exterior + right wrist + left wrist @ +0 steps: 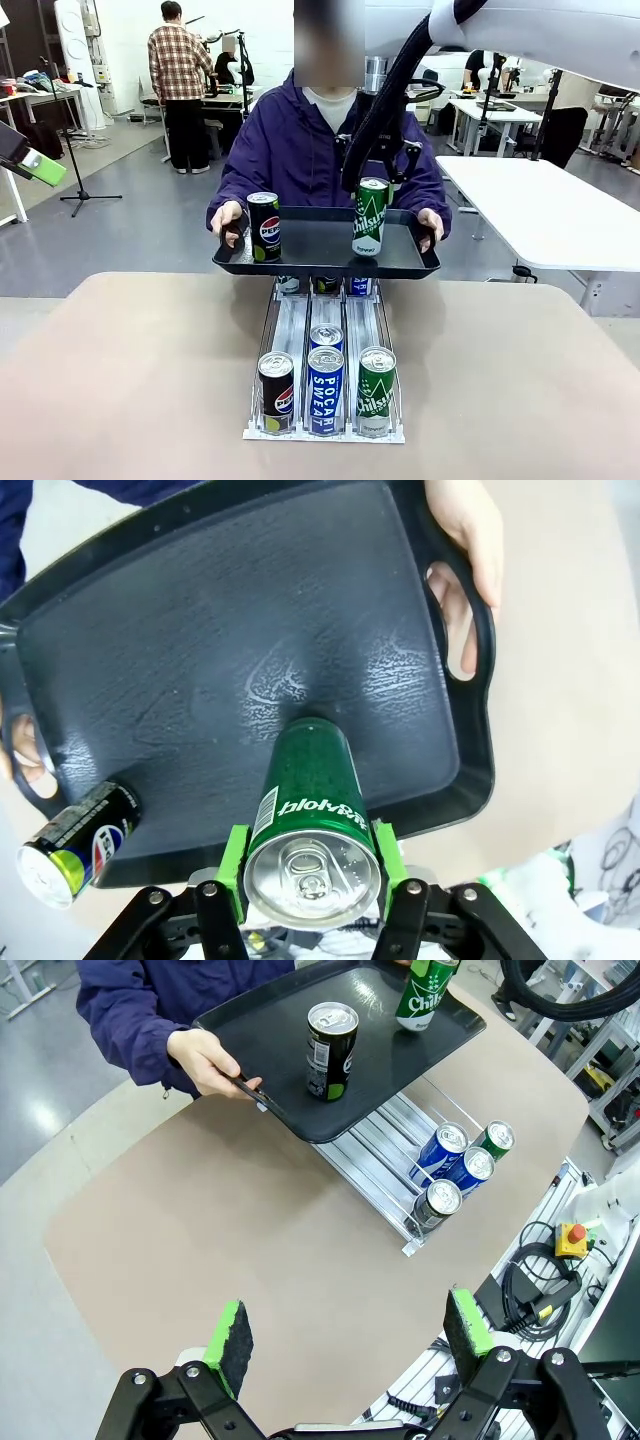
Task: Retrieve and hand over the desired beverage to the person.
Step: Place the picked can on the Handle tray extended by the person.
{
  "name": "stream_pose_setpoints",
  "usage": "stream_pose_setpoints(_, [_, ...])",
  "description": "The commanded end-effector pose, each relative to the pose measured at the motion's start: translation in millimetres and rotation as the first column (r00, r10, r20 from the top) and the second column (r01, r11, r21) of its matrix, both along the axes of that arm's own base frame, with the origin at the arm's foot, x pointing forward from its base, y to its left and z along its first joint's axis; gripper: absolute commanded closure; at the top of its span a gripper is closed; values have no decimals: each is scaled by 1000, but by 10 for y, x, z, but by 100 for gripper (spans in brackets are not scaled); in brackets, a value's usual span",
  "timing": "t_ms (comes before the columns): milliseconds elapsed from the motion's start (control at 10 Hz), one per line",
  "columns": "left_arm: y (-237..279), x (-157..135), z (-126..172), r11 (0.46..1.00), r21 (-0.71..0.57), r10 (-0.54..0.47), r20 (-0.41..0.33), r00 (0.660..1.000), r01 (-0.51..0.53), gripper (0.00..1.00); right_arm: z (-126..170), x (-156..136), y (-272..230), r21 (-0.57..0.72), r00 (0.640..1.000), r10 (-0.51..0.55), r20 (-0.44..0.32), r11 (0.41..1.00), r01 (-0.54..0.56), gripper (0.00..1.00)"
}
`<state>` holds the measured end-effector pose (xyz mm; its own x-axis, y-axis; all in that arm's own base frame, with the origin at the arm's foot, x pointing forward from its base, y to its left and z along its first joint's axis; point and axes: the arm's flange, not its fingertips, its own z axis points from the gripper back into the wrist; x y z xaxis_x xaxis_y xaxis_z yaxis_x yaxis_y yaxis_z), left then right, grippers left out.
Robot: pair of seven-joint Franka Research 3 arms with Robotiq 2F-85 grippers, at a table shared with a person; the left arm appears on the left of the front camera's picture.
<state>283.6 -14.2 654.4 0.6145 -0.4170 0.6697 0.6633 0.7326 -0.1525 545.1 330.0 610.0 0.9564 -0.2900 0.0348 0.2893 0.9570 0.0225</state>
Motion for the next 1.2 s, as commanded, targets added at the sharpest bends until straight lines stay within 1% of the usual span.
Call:
stream_pose_setpoints(0, [-7,7,1,1000,3,0,-8,1000,0,0,89,130,34,-10,998,33,-48,999,-33,42])
stream_pose_setpoints(100, [-7,7,1,1000,3,0,-8,1000,0,0,50,146,40,-20,997,40,-69,999,-41,42])
stream_pose_setpoints(400, [-7,7,1,1000,3,0,-8,1000,0,0,13,165,30,-35,995,52,-90,998,-55,42])
stream_pose_setpoints(600, [-7,7,1,1000,3,0,-8,1000,0,0,19,138,21,-39,992,80,-100,996,-84,42])
stream_pose_setpoints(700, [-7,7,1,1000,3,0,-8,1000,0,0,15,137,28,-37,991,84,-99,995,-88,5])
stream_pose_setpoints(800, [-7,7,1,1000,3,0,-8,1000,0,0,12,129,32,-39,991,85,-99,995,-89,0])
stream_pose_setpoints(1100, [-7,7,1,1000,3,0,-8,1000,0,0,2,122,40,-34,991,92,-94,995,-96,0])
